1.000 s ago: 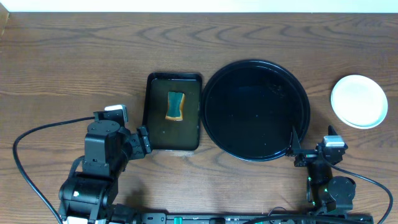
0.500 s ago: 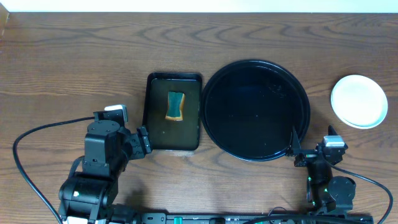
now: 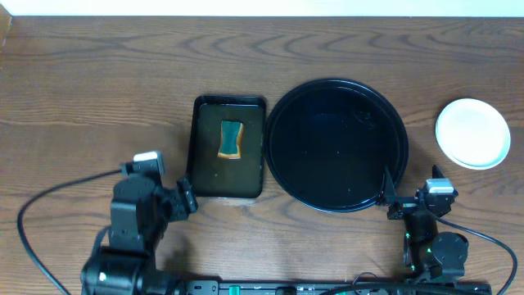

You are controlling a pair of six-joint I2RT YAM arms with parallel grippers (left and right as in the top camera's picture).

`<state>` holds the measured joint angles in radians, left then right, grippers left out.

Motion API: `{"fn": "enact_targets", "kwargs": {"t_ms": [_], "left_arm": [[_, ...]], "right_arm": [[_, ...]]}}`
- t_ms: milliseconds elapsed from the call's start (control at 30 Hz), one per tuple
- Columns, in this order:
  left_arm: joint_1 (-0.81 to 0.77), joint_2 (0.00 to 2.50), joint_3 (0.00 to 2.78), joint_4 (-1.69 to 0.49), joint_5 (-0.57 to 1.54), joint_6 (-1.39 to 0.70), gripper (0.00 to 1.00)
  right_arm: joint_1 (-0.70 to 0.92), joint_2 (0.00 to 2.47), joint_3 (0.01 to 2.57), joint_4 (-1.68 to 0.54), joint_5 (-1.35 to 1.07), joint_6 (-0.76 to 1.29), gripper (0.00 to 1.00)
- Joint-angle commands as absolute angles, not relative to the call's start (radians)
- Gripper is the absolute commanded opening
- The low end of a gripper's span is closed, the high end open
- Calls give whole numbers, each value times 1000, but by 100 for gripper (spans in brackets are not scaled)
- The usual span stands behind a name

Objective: Clean dirty plates on tray and stack at the side

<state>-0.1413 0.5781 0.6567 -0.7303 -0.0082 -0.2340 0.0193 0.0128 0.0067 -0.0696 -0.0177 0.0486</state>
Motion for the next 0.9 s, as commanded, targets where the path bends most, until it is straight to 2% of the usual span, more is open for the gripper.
{"fn": "enact_targets", "kwargs": {"t_ms": [0,300,667,867], "left_arm": [[-116,441,518,-655,-31,-219,82],[-79,143,244,-379,-27,-222,82],[-16,2,11,97,-7,-171,82],[-16,2,4,65,35,-57,82]], "right_arm": [[31,7,6,-75,-8,63,99],[31,7,6,-75,-8,63,99],[31,7,6,-75,-8,63,99],[31,7,6,-75,-8,63,99]]}}
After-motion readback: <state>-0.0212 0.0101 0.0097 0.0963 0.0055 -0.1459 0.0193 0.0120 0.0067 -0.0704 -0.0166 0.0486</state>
